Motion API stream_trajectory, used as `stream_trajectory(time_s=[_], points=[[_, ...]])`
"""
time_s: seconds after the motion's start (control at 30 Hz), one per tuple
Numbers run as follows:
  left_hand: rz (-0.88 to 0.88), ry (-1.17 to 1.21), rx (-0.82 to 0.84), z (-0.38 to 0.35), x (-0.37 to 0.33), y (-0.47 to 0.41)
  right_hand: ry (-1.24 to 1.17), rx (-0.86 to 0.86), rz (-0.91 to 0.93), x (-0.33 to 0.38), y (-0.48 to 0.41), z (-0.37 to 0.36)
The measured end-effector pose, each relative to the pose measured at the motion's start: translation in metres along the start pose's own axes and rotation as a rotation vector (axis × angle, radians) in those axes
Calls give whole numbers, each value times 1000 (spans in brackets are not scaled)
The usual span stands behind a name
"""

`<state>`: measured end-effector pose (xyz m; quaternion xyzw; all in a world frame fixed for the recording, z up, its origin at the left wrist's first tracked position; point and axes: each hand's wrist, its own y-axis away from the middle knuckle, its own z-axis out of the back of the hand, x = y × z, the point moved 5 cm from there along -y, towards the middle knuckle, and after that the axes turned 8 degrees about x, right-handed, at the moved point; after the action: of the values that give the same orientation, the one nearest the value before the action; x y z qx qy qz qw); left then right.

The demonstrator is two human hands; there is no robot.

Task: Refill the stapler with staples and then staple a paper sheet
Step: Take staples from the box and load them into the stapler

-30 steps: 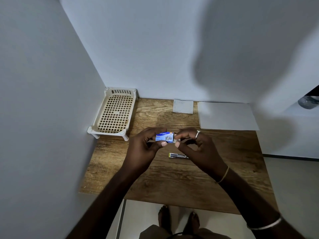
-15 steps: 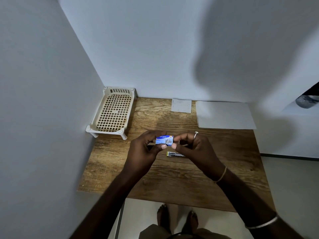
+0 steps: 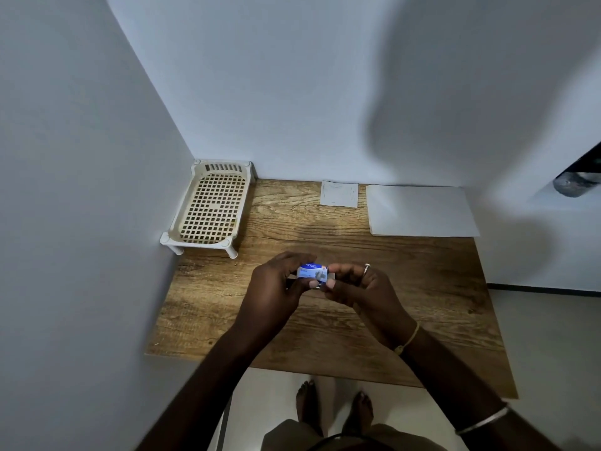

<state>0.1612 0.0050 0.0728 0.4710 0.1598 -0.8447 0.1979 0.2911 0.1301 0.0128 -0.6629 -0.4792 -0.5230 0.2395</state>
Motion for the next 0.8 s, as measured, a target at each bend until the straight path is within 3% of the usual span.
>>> stream_trajectory(time_s=[0.2, 0.47, 0.8], points=[[-3, -44, 4, 1, 2, 1, -13, -1, 13, -4, 2, 0], [37, 100, -2, 5, 8, 7, 11, -8, 56, 4, 6, -4], [-31, 92, -34, 9, -2, 11, 106, -59, 180, 16, 10, -8]])
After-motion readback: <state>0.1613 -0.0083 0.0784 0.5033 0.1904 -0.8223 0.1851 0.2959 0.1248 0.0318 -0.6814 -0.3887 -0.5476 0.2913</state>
